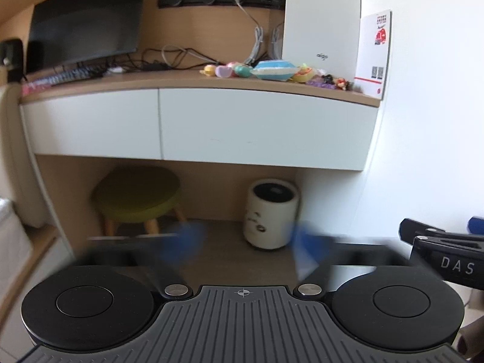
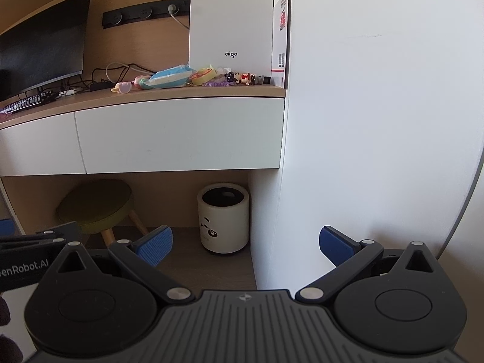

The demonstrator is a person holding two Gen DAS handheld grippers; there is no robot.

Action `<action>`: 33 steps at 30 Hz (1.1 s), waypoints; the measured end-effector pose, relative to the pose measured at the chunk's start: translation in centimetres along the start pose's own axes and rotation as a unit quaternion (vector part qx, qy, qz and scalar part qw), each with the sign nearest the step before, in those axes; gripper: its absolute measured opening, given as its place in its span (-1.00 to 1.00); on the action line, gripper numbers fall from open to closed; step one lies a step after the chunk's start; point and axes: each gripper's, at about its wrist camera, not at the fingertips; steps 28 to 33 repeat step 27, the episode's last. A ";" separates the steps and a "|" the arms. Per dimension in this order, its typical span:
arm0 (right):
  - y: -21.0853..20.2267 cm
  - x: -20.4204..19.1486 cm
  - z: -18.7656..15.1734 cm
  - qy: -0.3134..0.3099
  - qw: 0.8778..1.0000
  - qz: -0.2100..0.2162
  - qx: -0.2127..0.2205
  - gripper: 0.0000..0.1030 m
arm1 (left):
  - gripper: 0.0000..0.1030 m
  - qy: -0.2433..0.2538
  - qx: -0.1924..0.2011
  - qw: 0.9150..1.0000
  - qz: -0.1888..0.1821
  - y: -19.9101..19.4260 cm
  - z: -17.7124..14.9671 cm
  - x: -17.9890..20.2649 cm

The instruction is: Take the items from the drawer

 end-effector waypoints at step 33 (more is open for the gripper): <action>4.1 -2.3 4.6 -0.030 0.998 -0.039 -0.041 1.00 | -0.77 0.015 -0.035 0.999 -0.008 9.4 4.9 -2.1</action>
Point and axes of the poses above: each gripper's, at about its wrist camera, not at the fingertips, and y roughly the way its jaws point, x to its right, z to its top, and after that the axes turned 15 degrees about z, right-handed
